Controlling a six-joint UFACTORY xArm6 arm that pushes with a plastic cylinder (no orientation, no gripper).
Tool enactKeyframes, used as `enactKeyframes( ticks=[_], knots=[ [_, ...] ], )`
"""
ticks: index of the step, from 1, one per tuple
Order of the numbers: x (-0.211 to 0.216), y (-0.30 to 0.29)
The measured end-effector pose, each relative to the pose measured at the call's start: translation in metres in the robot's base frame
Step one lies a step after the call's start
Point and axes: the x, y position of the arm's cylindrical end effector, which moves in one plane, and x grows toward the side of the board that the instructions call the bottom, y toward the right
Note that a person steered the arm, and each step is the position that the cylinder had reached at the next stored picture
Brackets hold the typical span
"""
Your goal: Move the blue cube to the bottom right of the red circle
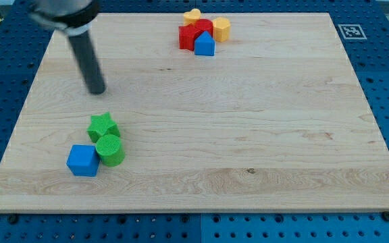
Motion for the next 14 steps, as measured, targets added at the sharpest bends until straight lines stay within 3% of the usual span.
enactKeyframes(
  ticks=[2, 3, 4, 8, 12, 14],
  knots=[
    [0.124, -0.025],
    [0.128, -0.025],
    [0.127, -0.009],
    [0.117, 0.153],
    [0.029, 0.173],
    [0.033, 0.222]
  ],
)
